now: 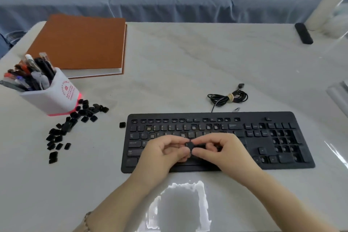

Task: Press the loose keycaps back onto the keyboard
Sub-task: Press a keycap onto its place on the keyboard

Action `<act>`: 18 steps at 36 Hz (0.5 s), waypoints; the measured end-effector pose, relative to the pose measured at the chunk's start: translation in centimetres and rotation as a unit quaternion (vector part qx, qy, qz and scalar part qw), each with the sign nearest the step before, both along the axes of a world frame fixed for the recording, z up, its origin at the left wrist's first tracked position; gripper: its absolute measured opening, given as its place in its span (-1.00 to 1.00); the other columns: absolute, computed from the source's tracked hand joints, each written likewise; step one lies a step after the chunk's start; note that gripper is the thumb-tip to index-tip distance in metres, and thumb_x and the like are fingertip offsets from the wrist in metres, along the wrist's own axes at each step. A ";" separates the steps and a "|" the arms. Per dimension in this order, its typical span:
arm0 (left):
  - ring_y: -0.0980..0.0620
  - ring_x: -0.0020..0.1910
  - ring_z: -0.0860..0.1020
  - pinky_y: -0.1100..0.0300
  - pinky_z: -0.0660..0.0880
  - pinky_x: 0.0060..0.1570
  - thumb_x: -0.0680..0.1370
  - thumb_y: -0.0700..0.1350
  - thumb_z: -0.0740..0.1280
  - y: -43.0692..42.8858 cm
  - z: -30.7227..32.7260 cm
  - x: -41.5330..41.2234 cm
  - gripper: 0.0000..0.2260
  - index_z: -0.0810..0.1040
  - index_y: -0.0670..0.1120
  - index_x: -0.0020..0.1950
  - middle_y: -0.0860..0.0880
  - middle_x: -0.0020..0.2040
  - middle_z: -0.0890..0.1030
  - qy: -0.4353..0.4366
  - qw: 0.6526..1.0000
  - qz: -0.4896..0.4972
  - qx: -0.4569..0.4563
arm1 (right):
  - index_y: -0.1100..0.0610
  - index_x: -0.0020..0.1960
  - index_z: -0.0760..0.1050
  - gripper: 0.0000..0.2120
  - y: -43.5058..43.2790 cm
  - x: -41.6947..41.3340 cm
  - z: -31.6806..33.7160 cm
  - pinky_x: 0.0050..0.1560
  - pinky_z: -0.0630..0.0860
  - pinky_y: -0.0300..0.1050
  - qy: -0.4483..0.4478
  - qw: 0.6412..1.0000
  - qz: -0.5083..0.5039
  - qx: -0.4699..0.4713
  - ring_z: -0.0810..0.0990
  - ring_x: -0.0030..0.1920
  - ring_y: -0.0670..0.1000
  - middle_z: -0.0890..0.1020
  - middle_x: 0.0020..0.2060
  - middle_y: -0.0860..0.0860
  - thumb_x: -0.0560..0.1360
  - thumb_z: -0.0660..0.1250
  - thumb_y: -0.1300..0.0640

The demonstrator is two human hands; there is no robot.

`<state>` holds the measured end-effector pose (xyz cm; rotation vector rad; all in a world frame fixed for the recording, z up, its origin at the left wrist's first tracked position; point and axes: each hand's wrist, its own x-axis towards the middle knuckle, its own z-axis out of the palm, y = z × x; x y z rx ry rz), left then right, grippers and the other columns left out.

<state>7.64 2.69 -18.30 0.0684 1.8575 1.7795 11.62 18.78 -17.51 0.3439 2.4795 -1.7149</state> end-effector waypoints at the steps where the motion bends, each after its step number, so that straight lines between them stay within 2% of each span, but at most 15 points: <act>1: 0.08 -0.26 0.65 0.31 0.57 -0.16 0.47 -0.37 0.36 0.4 0.0 0.1 -0.82 0.61 -0.10 -0.08 -0.02 -0.31 0.68 0.003 1.000 -0.005 -0.003 | -0.07 -0.20 0.62 -0.87 0.4 0.2 0.0 -0.34 0.25 -0.35 0.006 1.000 -0.002 0.011 0.26 -0.45 -0.14 0.27 -0.58 -0.14 0.33 0.50 0.14; 8: 0.13 -0.29 0.64 0.37 0.52 -0.19 0.45 -0.38 0.38 2.4 0.2 0.5 -0.80 0.62 -0.07 -0.11 0.00 -0.33 0.67 0.041 0.998 -0.041 -0.020 | -0.17 -0.23 0.55 -0.79 2.5 1.1 0.1 -0.32 0.31 -0.40 0.044 0.996 0.025 0.068 0.35 -0.46 -0.17 0.34 -0.57 -0.16 0.34 0.50 0.13; 12: 0.15 -0.23 0.64 0.36 0.51 -0.12 0.45 -0.34 0.40 3.2 -0.3 0.5 -0.77 0.62 0.00 -0.09 0.02 -0.26 0.68 0.078 0.994 -0.059 -0.038 | -0.20 -0.28 0.49 -0.72 3.5 1.3 -0.3 -0.33 0.30 -0.41 0.062 0.992 0.032 0.109 0.37 -0.44 -0.17 0.32 -0.55 -0.11 0.33 0.50 0.15; 15: 0.27 -0.06 0.58 0.41 0.45 0.02 0.50 -0.24 0.38 3.4 -1.5 0.2 -0.77 0.58 0.08 0.03 0.09 -0.02 0.62 0.194 0.975 -0.071 -0.084 | -0.20 -0.29 0.46 -0.70 4.5 1.0 -1.0 -0.33 0.31 -0.41 0.071 0.986 0.016 0.151 0.40 -0.41 -0.17 0.32 -0.53 -0.09 0.33 0.49 0.16; 18: 0.28 0.20 0.41 0.47 0.22 0.27 0.58 -0.11 0.29 3.4 -2.8 -0.9 -0.78 0.56 -0.05 0.21 0.14 0.20 0.50 0.379 0.899 -0.083 -0.202 | -0.10 -0.25 0.51 -0.81 5.9 0.2 -1.7 -0.31 0.33 -0.39 0.057 0.983 -0.009 0.177 0.41 -0.39 -0.20 0.34 -0.50 -0.09 0.35 0.47 0.15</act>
